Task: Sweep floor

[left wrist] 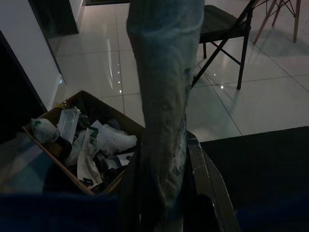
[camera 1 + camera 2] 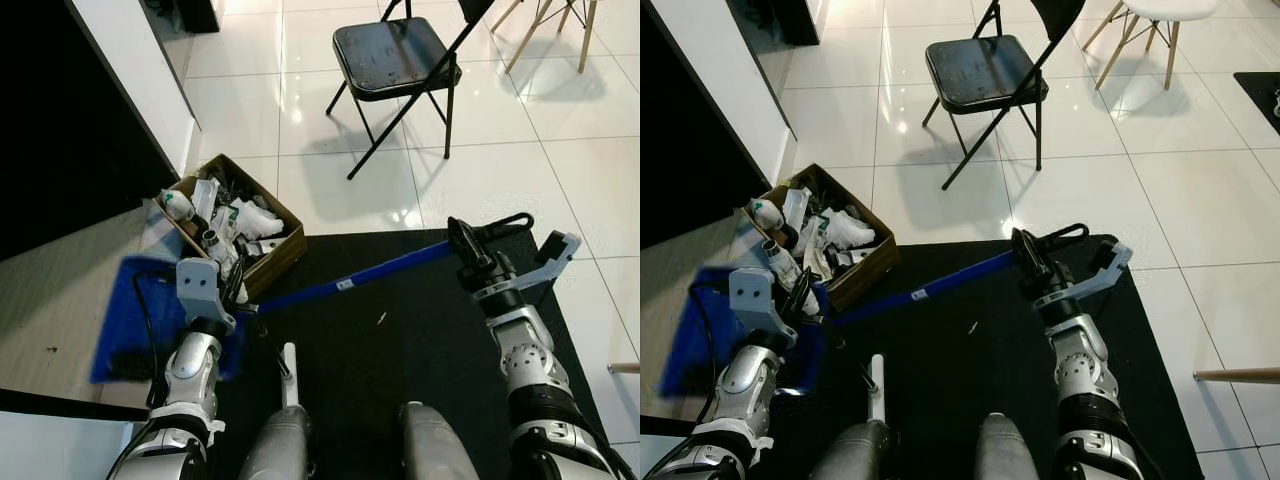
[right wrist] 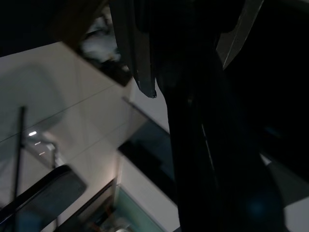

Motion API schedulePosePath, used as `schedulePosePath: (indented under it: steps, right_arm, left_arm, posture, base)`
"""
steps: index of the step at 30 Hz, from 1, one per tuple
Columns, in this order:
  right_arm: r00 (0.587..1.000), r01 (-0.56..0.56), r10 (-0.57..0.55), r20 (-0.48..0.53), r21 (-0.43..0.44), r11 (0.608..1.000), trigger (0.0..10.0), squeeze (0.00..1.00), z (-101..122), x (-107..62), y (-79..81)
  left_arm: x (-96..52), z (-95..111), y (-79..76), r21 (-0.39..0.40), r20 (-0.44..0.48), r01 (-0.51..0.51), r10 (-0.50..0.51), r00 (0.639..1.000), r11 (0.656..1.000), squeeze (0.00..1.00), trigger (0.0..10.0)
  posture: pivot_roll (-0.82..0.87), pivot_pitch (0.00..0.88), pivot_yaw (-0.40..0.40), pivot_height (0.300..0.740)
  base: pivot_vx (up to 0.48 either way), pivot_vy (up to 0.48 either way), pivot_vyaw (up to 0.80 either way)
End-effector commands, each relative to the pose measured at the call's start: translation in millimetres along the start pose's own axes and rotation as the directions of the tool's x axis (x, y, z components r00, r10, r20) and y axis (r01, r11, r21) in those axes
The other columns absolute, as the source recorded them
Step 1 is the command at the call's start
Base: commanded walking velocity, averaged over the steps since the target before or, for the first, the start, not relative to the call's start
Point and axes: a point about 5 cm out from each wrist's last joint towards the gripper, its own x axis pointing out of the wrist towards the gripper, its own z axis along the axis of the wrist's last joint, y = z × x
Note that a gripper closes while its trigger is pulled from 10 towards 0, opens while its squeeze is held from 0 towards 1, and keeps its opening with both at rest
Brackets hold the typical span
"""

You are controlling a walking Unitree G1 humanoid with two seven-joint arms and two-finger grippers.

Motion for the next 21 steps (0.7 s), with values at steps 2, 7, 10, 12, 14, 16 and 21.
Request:
schedulePosePath:
  steps: [2,7,10,12,14,16,21]
  right_arm:
    - [0.994,0.078,-0.073,0.08,-0.059,0.995,10.0,0.0,15,0.7,-8.0]
    - [0.962,0.249,-0.213,0.173,-0.222,0.943,10.0,0.0,38,-3.6,-24.1]
    - [0.942,0.297,-0.243,0.232,-0.237,0.925,10.0,0.0,48,-5.7,-27.9]
    - [0.912,0.352,-0.271,0.308,-0.248,0.903,10.0,0.0,63,-8.2,-31.9]
    - [0.895,0.382,-0.286,0.342,-0.258,0.887,10.0,0.0,71,-9.2,-34.7]
    - [0.886,0.397,-0.293,0.359,-0.264,0.879,10.0,0.0,76,-8.6,-35.7]
    - [0.878,0.41,-0.292,0.379,-0.283,0.867,10.0,0.0,86,-5.8,-36.9]
  left_arm:
    - [-4.2,-4,0.6,-0.012,-0.008,-0.017,0.017,1.0,1.0,0.0,10.0]
    - [-4.1,-3,-0.4,-0.01,-0.002,-0.001,0.001,1.0,1.0,0.0,10.0]
    - [-4.4,-3,-2.5,-0.01,-0.002,0.018,-0.018,1.0,1.0,0.0,10.0]
    - [-4.5,-3,-6.5,-0.008,0.0,0.051,-0.051,0.999,0.999,0.0,10.0]
    - [-4.3,-4,-9.2,-0.011,-0.004,0.066,-0.066,0.998,0.998,0.0,10.0]
    - [-3.6,-4,-11.7,-0.021,0.001,0.078,-0.078,0.997,0.997,0.0,10.0]
    - [-3.6,-1,-18.5,-0.018,0.021,0.135,-0.135,0.991,0.991,0.0,10.0]
  posture:
    - [0.0,0.054,0.025,0.74]
    - [0.01,0.053,0.022,0.74]
    - [0.01,0.052,0.022,0.74]
    - [0.01,0.052,0.02,0.74]
    - [0.0,0.064,0.022,0.74]
    - [0.0,0.089,0.027,0.74]
    - [0.0,0.095,0.025,0.74]
  base:
    - [0.0,0.0,0.0]
    - [0.0,0.0,0.0]
    - [0.0,0.0,0.0]
    - [0.0,0.0,0.0]
    - [0.0,0.0,0.0]
    - [0.0,0.0,0.0]
    - [0.0,0.0,0.0]
